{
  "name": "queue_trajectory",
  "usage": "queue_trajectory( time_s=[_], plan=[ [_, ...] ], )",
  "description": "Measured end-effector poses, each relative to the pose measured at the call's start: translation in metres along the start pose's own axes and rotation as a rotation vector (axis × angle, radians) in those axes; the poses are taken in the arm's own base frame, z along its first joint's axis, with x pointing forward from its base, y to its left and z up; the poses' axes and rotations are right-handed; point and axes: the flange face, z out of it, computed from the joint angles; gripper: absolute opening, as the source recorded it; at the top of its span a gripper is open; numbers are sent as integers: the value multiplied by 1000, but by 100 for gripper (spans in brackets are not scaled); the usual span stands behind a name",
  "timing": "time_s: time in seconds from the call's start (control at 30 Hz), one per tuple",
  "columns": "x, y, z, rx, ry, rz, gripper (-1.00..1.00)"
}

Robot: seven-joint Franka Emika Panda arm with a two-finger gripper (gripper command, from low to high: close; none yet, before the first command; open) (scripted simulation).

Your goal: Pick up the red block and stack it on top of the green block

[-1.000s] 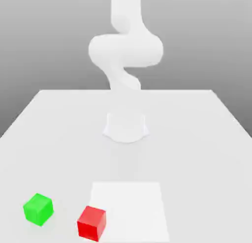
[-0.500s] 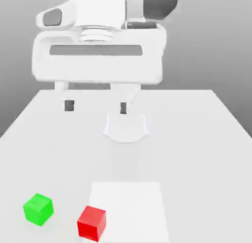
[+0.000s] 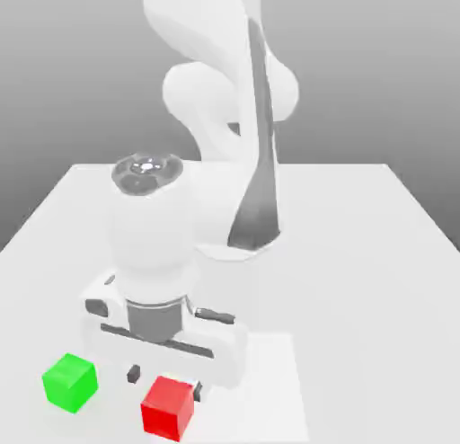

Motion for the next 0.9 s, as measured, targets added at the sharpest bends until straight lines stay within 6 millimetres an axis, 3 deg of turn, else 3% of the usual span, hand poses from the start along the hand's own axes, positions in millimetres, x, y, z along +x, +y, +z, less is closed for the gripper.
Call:
queue_trajectory(
  time_s=[0.23, 0.4, 0.5, 0.63, 0.77, 0.8, 0.9],
  plan=[
    [0, 0, 1, 1, 0, 0, -100],
    [3, 2, -54, 0, 0, 14, -100],
    [42, 38, -73, -1, 2, 227, -100],
    [96, 100, -91, 0, 0, 558, -100],
    [106, 113, -53, 1, 0, 628, -100],
    [106, 114, -40, 1, 0, 631, 100],
    [106, 114, -40, 1, 0, 631, 100]
  ],
)
